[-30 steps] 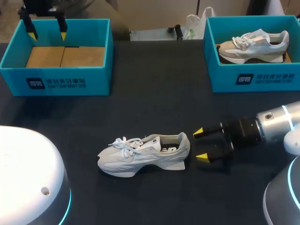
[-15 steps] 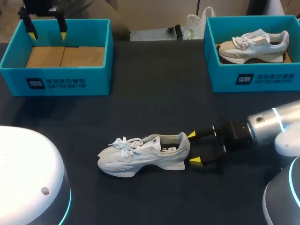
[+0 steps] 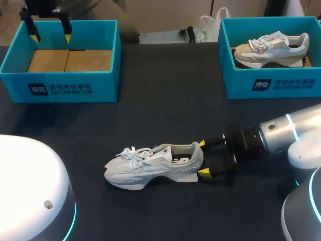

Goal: Take the shoe out of the shoebox, open the shoe tongue, remove and reinsert the insole, then place the shoe into the shoebox

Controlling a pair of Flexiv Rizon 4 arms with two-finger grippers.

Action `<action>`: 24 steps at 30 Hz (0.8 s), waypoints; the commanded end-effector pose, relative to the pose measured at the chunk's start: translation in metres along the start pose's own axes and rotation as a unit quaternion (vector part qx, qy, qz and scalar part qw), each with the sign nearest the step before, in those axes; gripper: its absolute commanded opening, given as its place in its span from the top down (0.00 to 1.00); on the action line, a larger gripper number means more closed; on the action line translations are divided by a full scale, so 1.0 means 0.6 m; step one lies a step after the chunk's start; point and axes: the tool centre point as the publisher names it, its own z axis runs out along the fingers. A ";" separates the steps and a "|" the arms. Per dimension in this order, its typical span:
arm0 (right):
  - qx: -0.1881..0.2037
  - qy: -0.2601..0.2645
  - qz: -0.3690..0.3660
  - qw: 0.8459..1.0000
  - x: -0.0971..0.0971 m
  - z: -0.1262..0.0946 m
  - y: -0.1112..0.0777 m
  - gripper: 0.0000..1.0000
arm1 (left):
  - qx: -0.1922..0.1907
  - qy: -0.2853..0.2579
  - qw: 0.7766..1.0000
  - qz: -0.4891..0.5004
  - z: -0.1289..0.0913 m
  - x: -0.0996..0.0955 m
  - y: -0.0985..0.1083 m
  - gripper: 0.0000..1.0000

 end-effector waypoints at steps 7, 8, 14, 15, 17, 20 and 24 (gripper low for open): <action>-0.001 -0.002 -0.003 1.000 -0.006 0.014 0.007 0.00 | 0.000 0.000 1.000 0.000 0.000 0.000 0.000 0.00; -0.001 -0.001 -0.003 1.000 -0.006 0.015 0.007 0.00 | 0.000 0.000 1.000 0.000 0.000 0.000 0.000 0.00; 0.001 -0.001 -0.002 1.000 0.000 0.022 0.007 0.00 | 0.000 0.000 1.000 0.000 0.000 0.000 0.000 0.00; 0.001 -0.001 -0.001 1.000 0.002 0.023 0.007 0.00 | 0.000 0.000 1.000 0.000 0.000 0.000 0.000 0.00; 0.002 -0.003 0.000 1.000 0.005 0.023 0.006 0.00 | 0.000 0.000 1.000 0.000 0.000 0.000 0.000 0.00; 0.002 -0.005 0.000 1.000 0.009 0.025 0.008 0.00 | 0.000 0.000 1.000 0.000 0.000 0.000 0.000 0.00; 0.002 -0.006 -0.001 1.000 0.007 0.026 0.010 0.00 | 0.000 0.000 1.000 0.000 0.000 0.000 0.000 0.00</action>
